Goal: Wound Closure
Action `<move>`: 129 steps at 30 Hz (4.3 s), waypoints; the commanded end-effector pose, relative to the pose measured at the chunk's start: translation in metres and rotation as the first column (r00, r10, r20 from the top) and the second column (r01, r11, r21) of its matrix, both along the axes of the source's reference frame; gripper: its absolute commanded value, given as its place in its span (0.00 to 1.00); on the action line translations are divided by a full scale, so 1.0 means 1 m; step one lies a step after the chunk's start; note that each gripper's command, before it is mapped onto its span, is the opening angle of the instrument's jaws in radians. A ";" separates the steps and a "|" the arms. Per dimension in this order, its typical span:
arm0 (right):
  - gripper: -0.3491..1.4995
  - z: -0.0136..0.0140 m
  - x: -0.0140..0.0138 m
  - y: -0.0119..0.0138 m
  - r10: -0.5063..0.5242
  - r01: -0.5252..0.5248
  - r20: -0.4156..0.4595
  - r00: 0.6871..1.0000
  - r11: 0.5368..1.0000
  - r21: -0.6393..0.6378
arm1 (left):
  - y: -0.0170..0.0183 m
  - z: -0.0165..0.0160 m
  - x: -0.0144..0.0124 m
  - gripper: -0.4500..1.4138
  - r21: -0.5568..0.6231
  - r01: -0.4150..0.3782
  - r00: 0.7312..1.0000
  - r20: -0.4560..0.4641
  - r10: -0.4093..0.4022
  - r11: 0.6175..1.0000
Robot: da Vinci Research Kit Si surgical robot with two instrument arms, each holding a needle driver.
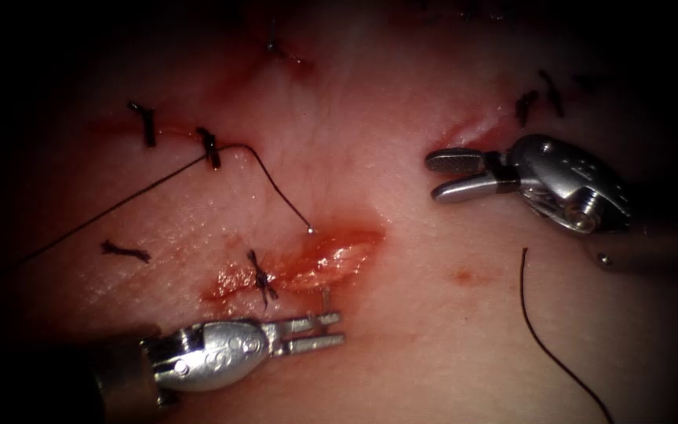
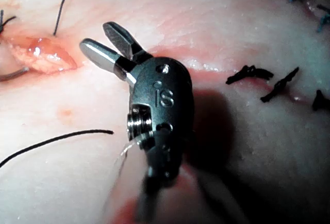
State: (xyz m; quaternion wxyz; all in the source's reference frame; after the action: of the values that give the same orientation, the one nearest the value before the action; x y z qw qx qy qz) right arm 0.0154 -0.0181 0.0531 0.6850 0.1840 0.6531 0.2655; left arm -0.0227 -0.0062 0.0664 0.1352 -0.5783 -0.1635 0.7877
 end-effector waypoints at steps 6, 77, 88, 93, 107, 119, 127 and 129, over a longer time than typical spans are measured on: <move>0.59 0.0003 0.0009 -0.0010 -0.051 0.051 0.032 0.998 0.998 -0.019 | 0.0021 -0.0031 0.0003 0.00 0.240 0.024 0.999 0.018 -0.029 0.970; 0.89 -0.0093 0.0074 -0.0032 0.212 -0.312 0.234 0.949 0.511 0.801 | 0.0042 -0.0048 -0.0020 0.00 -0.827 -0.156 0.955 -0.267 -0.133 0.540; 0.89 -0.0080 0.0094 -0.0038 0.191 -0.327 0.266 0.945 0.535 0.779 | 0.0038 -0.0060 -0.0025 0.00 -0.842 -0.187 0.947 -0.292 -0.134 0.506; 0.89 -0.0072 0.0100 -0.0043 0.174 -0.323 0.273 0.946 0.558 0.765 | 0.0038 -0.0060 -0.0024 0.00 -0.842 -0.188 0.947 -0.292 -0.135 0.506; 0.85 -0.0067 0.0118 -0.0035 0.170 -0.318 0.271 0.947 0.600 0.734 | 0.0036 -0.0060 -0.0027 0.00 -0.843 -0.185 0.949 -0.287 -0.131 0.505; 0.00 -0.0067 0.0114 -0.0032 0.186 -0.377 0.356 0.916 0.704 0.601 | 0.0033 -0.0065 -0.0027 0.00 -0.843 -0.183 0.951 -0.282 -0.126 0.505; 0.00 -0.0066 0.0113 -0.0029 0.195 -0.393 0.368 0.909 0.695 0.602 | 0.0038 -0.0070 -0.0022 0.53 -0.841 -0.180 0.953 -0.278 -0.121 0.510; 0.00 -0.0066 0.0112 -0.0029 0.191 -0.387 0.363 0.912 0.696 0.605 | 0.0042 -0.0070 -0.0020 0.79 -0.812 -0.142 0.953 -0.268 -0.145 0.567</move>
State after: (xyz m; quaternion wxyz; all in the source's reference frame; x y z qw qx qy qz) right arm 0.0257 -0.0212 0.0463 0.6058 0.2704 0.4342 0.6094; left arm -0.0239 -0.0021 0.0587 -0.1016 -0.4483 0.2371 0.8559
